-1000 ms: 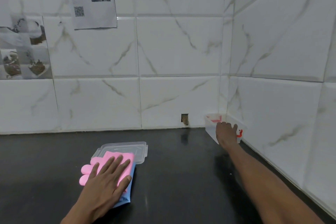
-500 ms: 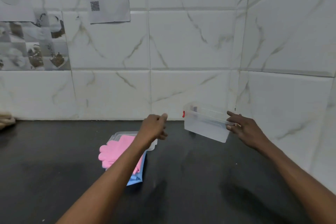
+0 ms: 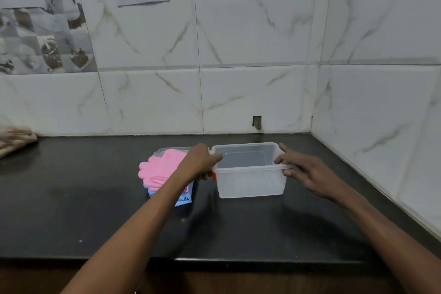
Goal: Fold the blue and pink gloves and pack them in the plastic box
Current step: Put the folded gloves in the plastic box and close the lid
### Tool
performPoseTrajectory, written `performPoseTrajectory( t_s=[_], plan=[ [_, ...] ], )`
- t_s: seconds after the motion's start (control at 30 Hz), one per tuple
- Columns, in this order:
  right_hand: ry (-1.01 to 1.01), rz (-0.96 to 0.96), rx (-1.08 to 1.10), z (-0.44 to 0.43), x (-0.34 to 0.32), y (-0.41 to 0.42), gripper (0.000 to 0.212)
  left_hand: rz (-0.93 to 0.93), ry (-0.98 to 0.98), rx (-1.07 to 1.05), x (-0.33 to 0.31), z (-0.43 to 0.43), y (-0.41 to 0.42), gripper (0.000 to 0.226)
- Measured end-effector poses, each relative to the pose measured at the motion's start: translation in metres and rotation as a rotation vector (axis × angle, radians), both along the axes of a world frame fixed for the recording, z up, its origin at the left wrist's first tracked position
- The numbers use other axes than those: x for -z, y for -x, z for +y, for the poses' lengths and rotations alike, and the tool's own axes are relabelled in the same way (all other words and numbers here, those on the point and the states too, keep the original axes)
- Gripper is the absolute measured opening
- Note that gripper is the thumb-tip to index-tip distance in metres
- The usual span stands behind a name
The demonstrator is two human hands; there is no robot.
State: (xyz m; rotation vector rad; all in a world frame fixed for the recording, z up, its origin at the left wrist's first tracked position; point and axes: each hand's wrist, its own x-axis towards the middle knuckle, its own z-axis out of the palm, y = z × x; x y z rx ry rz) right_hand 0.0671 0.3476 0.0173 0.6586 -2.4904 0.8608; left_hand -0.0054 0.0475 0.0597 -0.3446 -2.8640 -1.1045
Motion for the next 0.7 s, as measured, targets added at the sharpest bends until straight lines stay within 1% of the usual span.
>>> performPoseTrajectory(
  t_s=[0.1, 0.3, 0.37, 0.43, 0.47, 0.5, 0.53, 0.63, 0.67, 0.7],
  plan=[
    [-0.004, -0.005, -0.022, -0.009, 0.004, -0.002, 0.021, 0.011, 0.015, -0.012, 0.003, -0.008, -0.004, 0.033],
    [-0.069, 0.098, -0.017, -0.012, 0.005, -0.005, 0.013, 0.023, 0.07, -0.004, 0.003, -0.012, -0.007, 0.039],
    [-0.049, 0.106, 0.004, -0.016, 0.005, -0.006, 0.015, 0.092, 0.163, -0.009, -0.001, -0.019, -0.005, 0.041],
    [-0.002, 0.112, 0.031, -0.02, 0.008, -0.008, 0.017, 0.253, 0.256, -0.075, -0.01, -0.04, -0.002, 0.042],
    [0.022, 0.118, 0.038, -0.021, 0.009, -0.01, 0.016, 0.314, 0.285, -0.087, -0.015, -0.054, -0.001, 0.039],
    [0.043, 0.121, 0.045, -0.021, 0.009, -0.012, 0.018, 0.333, 0.321, -0.063, -0.019, -0.069, 0.002, 0.032],
    [0.055, 0.131, 0.056, -0.021, 0.009, -0.015, 0.021, 0.3, 0.378, -0.007, -0.021, -0.084, 0.002, 0.035],
    [0.032, 0.221, 0.109, -0.017, 0.007, -0.019, 0.038, 0.056, 0.539, 0.172, -0.006, -0.115, -0.003, 0.099],
    [0.009, 0.253, 0.121, -0.014, 0.006, -0.019, 0.043, 0.025, 0.571, 0.202, 0.003, -0.12, -0.004, 0.112],
    [-0.018, 0.274, 0.129, -0.012, 0.006, -0.018, 0.046, 0.026, 0.587, 0.222, 0.014, -0.125, -0.003, 0.117]
  ],
)
